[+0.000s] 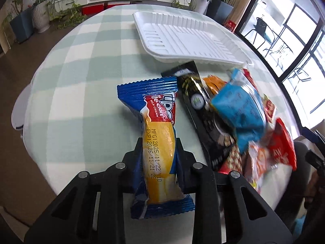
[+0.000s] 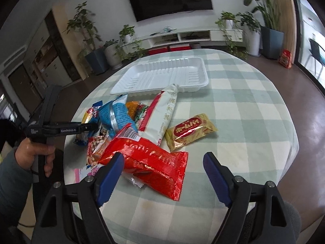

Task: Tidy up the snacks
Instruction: 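Grasp the blue-and-yellow cake bar with the left gripper while the right gripper grasps the red chip bag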

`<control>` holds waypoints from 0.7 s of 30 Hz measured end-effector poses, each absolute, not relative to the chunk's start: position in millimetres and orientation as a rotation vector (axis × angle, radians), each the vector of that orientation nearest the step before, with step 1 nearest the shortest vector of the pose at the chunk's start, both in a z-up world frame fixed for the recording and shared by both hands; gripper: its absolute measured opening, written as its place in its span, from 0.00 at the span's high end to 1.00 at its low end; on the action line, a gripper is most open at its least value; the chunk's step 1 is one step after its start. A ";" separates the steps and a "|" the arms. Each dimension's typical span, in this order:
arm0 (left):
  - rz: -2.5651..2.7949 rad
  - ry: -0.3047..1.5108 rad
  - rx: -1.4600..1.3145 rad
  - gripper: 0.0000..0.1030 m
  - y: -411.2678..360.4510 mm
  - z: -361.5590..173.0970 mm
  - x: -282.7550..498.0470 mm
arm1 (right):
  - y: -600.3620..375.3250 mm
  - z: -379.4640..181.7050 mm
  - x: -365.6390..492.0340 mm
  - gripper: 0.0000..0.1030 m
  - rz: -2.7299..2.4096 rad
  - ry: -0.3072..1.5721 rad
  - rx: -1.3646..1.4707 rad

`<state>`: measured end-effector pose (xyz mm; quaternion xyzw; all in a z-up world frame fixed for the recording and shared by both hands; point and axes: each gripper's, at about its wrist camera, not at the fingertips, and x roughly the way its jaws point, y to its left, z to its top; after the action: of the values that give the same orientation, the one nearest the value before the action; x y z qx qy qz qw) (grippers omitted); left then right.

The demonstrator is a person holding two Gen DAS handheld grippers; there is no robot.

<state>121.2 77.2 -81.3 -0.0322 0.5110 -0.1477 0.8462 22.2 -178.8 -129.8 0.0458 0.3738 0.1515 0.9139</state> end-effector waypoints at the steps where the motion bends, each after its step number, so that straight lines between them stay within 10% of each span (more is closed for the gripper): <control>1: -0.319 1.078 -0.078 0.75 79.6 -81.0 113.9 | -174.2 -128.4 20.9 0.19 0.351 0.777 0.045; 21: -0.416 1.026 -0.044 0.75 64.9 -85.7 52.2 | -136.5 -158.4 71.6 0.35 0.893 0.908 -0.501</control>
<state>52.2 64.9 -85.7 -0.0210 0.4871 -0.1974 0.8505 71.6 -136.5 -158.4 -0.2312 0.4194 0.4125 0.7749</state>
